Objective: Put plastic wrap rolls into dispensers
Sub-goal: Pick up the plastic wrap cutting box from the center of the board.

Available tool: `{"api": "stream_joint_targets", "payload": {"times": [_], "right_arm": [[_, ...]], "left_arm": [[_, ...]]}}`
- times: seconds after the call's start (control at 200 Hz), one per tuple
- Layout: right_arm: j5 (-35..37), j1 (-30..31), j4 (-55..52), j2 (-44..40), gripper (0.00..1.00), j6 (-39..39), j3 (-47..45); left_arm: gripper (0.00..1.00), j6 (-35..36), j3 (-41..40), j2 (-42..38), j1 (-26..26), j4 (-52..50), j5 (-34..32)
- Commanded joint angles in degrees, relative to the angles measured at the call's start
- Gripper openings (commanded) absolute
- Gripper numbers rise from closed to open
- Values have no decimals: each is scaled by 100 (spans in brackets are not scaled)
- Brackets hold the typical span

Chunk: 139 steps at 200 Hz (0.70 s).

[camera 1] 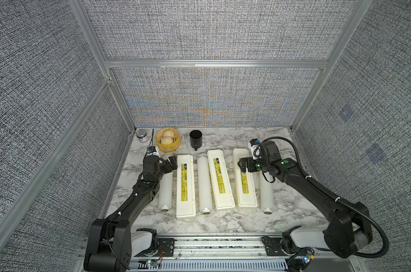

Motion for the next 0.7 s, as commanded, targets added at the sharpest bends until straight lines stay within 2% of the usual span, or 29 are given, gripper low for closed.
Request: {"api": "stream_joint_targets", "payload": {"times": [0.0,0.185,0.45,0.691], "right_arm": [[424,147,-1024,25,99,702,6],[396,388,-995,246,99,909,-238],[176,416,-702,859,99,1073,-231],[580,599,-629,1596,99,1296,-44]], "left_arm": [[100,-449,-147,-184,-101,18,339],[100,-538,-344,-280,-291,27,348],[100,-581,-287,-74,-661,69,331],[100,-664,-112,343,-1056,212,225]]}}
